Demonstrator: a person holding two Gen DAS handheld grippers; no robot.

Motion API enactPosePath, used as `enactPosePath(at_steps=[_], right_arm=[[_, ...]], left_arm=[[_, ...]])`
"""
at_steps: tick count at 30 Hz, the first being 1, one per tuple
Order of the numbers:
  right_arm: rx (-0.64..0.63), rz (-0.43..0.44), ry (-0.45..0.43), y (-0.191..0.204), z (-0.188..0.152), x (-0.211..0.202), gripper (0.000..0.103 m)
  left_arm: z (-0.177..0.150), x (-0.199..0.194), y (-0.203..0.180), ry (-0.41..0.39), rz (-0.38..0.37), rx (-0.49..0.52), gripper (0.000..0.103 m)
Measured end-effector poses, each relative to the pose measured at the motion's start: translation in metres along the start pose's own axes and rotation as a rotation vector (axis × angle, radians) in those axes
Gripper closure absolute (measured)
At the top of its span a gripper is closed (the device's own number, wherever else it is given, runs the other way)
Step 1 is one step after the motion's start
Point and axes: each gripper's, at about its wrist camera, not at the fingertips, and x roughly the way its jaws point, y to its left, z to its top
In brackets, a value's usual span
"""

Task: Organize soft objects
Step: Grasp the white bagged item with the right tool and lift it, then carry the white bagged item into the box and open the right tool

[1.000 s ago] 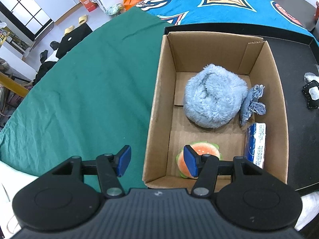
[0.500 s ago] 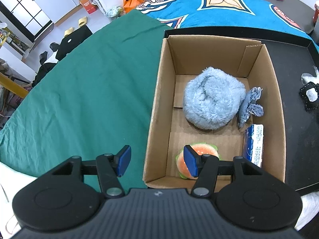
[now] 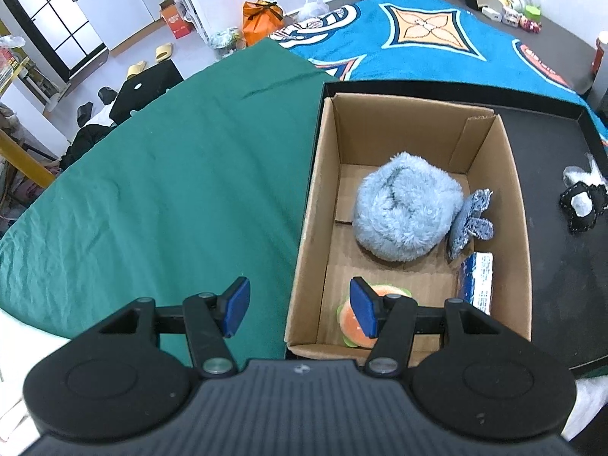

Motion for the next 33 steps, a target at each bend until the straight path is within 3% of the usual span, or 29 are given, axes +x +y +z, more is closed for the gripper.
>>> enactPosePath(at_steps=[15,33], right_arm=[[-0.094,0.068,-0.048,0.058,0.018,-0.026,0.06],[-0.22,0.132,-0.046,0.138,0.03,-0.033,0.06]], left_arm=[[-0.001,-0.005,0.016,-0.061,-0.072,-0.054,0.047],[0.0,0.016,0.032,-0.005,-0.168,-0.1,0.056]])
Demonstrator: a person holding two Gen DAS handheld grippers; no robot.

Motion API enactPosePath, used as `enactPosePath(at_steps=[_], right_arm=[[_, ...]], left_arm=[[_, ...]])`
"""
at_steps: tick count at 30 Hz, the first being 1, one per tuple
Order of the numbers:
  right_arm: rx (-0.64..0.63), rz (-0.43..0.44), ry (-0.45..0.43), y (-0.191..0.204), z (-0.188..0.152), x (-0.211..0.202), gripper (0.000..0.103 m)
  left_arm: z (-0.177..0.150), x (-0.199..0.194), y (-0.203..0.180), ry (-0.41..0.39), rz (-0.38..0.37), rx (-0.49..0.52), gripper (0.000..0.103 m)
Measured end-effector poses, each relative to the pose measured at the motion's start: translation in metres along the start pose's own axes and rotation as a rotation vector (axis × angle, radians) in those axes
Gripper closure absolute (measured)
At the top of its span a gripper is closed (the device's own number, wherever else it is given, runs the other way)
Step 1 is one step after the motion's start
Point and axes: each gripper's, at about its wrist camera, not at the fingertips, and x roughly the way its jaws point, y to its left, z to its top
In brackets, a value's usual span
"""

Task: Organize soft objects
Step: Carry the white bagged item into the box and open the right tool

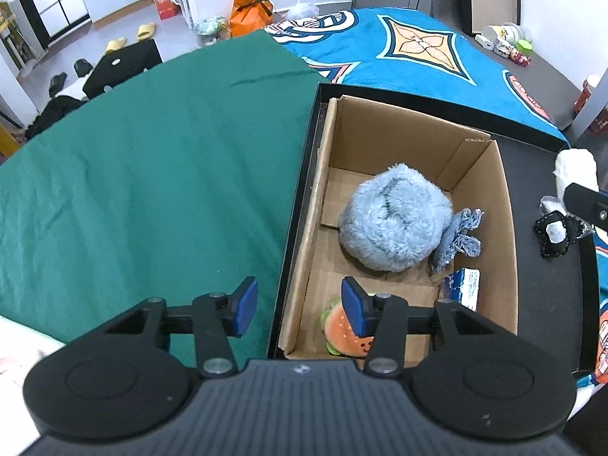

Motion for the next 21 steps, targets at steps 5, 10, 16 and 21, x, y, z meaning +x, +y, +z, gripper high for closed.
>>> enactPosePath(at_steps=[5,10,16,21], right_arm=[[-0.026,0.028,0.02,0.02,-0.001,0.0,0.06],[-0.05,0.071,0.047,0.04,-0.004,-0.001,0.06],[-0.046,0.112,0.107,0.052,-0.009,0.002,0.053],[-0.022,0.08,0.109,0.042,-0.012,-0.003,0.052]], left_arm=[[0.0,0.006,0.006,0.018,-0.032,-0.016,0.061],[0.0,0.013,0.01,0.05,-0.06,-0.017,0.084],[-0.001,0.015,0.018,0.06,-0.07,-0.05,0.093],[-0.002,0.012,0.019,0.054,-0.082,-0.051,0.092]])
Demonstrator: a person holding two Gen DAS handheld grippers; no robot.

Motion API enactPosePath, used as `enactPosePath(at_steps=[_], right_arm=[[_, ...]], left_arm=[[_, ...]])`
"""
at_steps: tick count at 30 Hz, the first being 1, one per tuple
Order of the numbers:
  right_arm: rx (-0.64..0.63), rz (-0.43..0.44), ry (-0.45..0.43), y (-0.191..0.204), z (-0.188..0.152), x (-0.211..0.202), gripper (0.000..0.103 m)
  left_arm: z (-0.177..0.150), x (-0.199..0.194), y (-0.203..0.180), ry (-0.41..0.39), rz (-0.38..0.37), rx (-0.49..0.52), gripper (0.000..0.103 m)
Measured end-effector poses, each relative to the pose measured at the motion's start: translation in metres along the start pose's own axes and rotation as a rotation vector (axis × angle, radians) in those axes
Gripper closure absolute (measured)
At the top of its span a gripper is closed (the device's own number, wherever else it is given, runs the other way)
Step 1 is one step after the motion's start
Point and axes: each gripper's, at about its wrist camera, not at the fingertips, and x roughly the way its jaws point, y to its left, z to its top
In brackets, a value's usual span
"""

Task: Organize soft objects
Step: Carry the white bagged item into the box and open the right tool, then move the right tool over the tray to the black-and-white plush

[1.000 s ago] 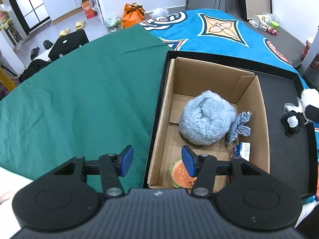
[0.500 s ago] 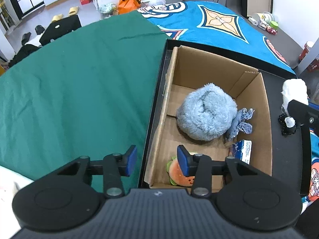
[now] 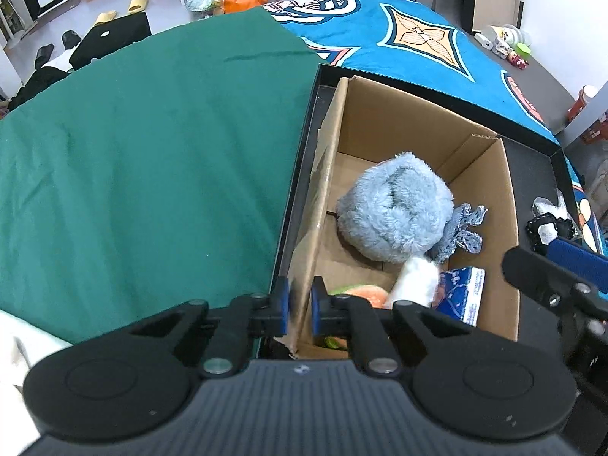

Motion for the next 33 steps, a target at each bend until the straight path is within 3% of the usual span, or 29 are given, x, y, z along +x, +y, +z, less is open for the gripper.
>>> enactPosePath(at_steps=[17,33], right_arm=[[0.019,-0.074,-0.028,-0.043,-0.017,-0.015,0.053],[0.114,-0.128,-0.052,-0.114,-0.032,0.0,0.05]], left_arm=[[-0.003,-0.013,-0.004,-0.048,0.024,0.011,0.092],[-0.001,-0.016,-0.019,-0.081,0.109,0.052,0.082]])
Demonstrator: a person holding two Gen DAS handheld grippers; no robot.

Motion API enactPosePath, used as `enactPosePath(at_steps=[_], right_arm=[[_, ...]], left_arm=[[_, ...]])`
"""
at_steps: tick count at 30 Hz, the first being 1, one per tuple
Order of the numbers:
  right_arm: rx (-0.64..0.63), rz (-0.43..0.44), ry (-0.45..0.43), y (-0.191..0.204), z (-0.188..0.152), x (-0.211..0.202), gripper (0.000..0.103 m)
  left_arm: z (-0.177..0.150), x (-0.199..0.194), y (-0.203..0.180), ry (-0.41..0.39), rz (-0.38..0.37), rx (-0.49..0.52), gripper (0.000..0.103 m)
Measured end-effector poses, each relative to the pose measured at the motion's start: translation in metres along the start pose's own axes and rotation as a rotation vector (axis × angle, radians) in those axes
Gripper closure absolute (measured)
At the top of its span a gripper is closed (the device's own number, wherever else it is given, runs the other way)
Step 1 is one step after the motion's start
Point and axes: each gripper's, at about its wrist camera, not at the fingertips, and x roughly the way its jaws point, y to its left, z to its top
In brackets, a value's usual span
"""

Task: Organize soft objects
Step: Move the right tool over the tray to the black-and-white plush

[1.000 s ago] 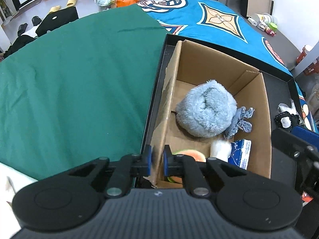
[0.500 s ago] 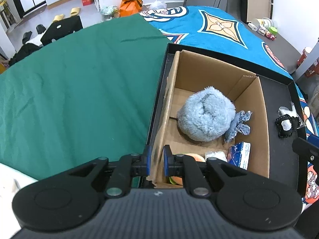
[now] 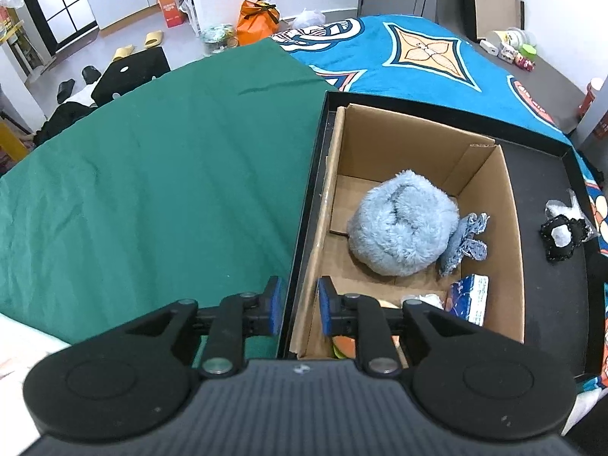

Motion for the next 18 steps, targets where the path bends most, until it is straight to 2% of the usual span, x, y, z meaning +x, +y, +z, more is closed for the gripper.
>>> enactPosePath(at_steps=[18], right_arm=[[0.163,0.011,0.051,-0.067,-0.008,0.063,0.048]], left_arm=[[0.007,0.007,-0.019,0.026,0.097,0.026,0.081]])
